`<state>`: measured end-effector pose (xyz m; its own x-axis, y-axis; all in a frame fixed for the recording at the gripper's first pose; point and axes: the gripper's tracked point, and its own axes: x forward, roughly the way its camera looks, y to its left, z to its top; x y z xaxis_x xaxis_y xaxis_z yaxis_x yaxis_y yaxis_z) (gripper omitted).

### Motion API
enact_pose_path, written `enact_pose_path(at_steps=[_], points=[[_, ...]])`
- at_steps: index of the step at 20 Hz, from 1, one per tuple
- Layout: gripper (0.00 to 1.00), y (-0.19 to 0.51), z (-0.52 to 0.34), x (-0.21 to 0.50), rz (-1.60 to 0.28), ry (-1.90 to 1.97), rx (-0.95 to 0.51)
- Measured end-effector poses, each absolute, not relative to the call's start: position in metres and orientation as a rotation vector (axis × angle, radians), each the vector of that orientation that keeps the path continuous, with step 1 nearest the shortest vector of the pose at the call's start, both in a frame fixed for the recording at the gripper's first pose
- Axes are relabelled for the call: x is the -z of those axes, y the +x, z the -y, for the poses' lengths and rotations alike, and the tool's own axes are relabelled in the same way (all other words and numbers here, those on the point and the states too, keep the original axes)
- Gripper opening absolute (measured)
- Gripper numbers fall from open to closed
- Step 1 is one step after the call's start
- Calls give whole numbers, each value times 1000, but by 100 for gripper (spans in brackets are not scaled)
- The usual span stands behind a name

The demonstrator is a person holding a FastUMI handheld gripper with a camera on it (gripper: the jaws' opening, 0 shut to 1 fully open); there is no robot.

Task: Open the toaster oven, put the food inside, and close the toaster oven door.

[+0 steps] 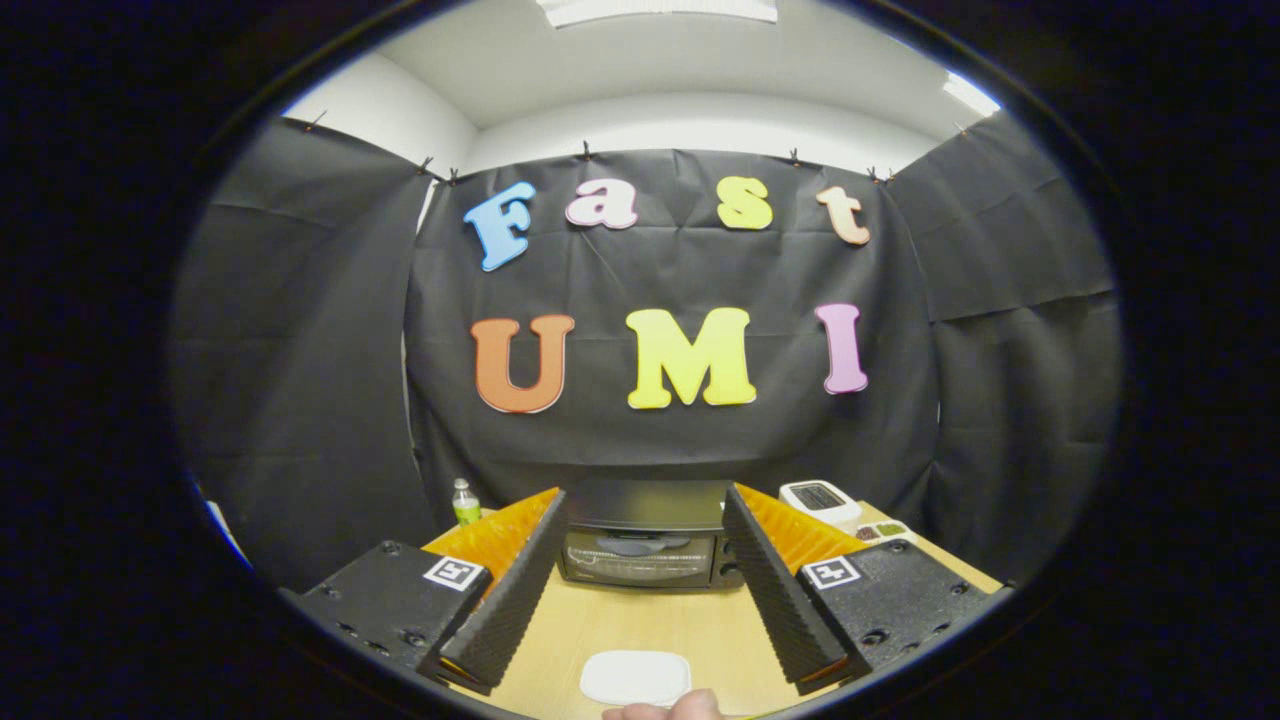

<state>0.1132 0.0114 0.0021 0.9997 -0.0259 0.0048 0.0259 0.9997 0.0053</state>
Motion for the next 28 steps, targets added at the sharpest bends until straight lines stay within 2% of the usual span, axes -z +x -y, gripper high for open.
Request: enact_pose_path(at_steps=[9,28], points=[[100,69,-7,3,18,34,39],[100,68,-15,20,-15,4,34]])
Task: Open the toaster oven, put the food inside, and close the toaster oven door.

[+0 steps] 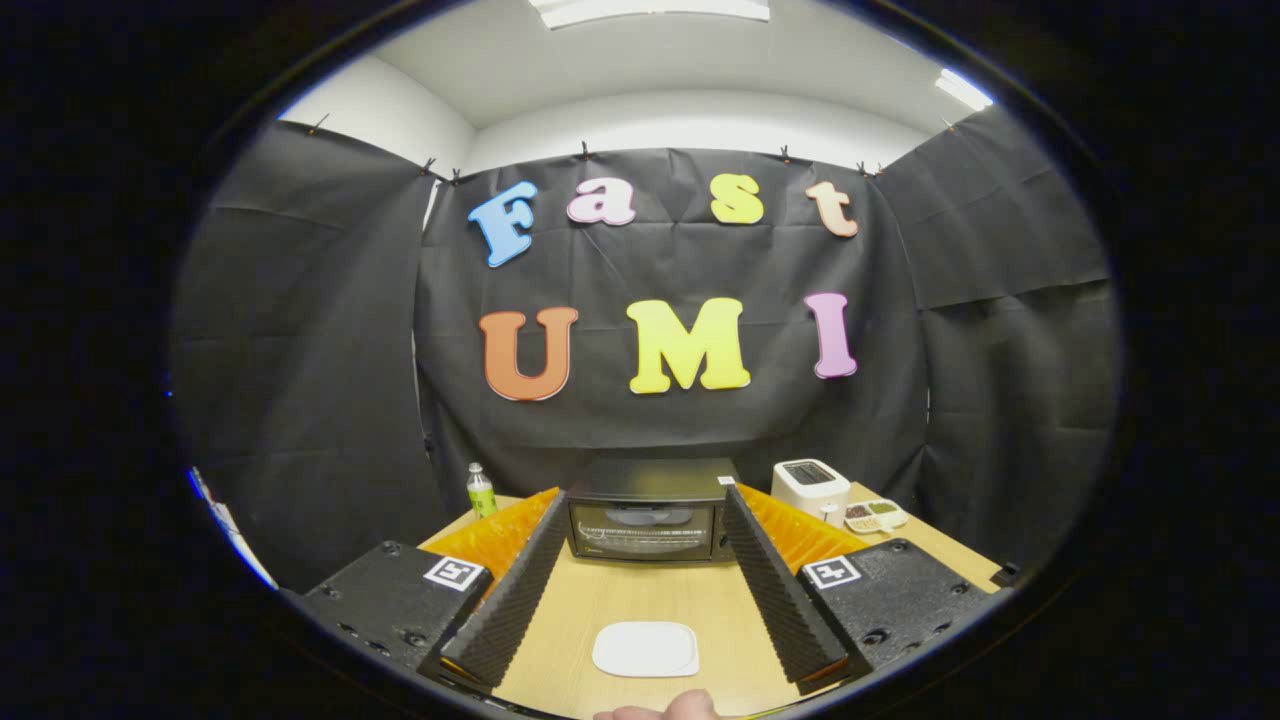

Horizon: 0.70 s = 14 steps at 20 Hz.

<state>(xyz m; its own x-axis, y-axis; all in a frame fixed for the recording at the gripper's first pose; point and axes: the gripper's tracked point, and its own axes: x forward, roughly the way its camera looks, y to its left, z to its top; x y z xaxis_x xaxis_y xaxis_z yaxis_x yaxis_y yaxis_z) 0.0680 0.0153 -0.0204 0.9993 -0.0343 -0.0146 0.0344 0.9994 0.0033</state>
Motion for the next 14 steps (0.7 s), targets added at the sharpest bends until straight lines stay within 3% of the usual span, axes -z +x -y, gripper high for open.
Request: enact_pose_path(at_steps=[14], points=[[100,68,-25,28,-19,-6,16]])
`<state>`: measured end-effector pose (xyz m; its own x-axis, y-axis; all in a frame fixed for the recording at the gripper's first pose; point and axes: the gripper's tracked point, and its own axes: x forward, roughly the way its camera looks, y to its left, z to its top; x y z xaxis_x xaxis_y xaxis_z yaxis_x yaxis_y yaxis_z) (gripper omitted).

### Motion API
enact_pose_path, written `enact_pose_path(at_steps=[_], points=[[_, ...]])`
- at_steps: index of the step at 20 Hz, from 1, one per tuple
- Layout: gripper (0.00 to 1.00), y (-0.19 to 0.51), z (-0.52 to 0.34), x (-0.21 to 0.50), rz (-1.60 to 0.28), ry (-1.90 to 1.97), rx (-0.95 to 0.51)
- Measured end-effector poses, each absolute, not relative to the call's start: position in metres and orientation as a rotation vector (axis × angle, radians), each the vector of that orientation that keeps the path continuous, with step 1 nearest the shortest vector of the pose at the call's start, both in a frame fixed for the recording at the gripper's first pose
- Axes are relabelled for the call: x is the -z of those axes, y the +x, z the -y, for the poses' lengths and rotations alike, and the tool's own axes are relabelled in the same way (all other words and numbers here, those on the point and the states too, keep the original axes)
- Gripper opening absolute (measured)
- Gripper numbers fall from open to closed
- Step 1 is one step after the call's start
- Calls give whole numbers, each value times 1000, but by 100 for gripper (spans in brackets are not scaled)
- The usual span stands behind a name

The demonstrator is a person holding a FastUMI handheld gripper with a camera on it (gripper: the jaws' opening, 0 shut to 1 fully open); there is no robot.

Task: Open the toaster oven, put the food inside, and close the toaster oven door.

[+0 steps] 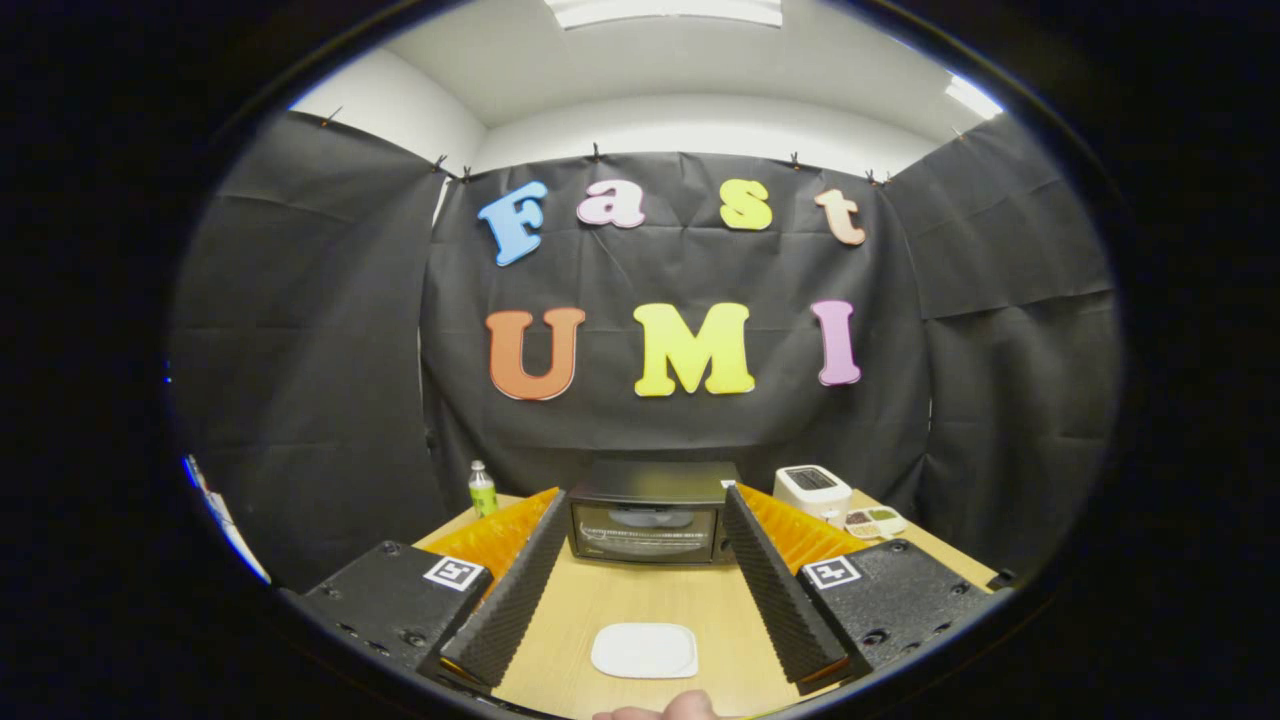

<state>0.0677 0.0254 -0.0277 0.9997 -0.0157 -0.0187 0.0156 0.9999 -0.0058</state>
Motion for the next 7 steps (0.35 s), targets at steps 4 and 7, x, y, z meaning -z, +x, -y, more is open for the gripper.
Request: enact_pose_path(at_steps=[4,7], points=[[100,69,-29,29,-25,-5,7],[100,68,-31,29,-22,-8,4]])
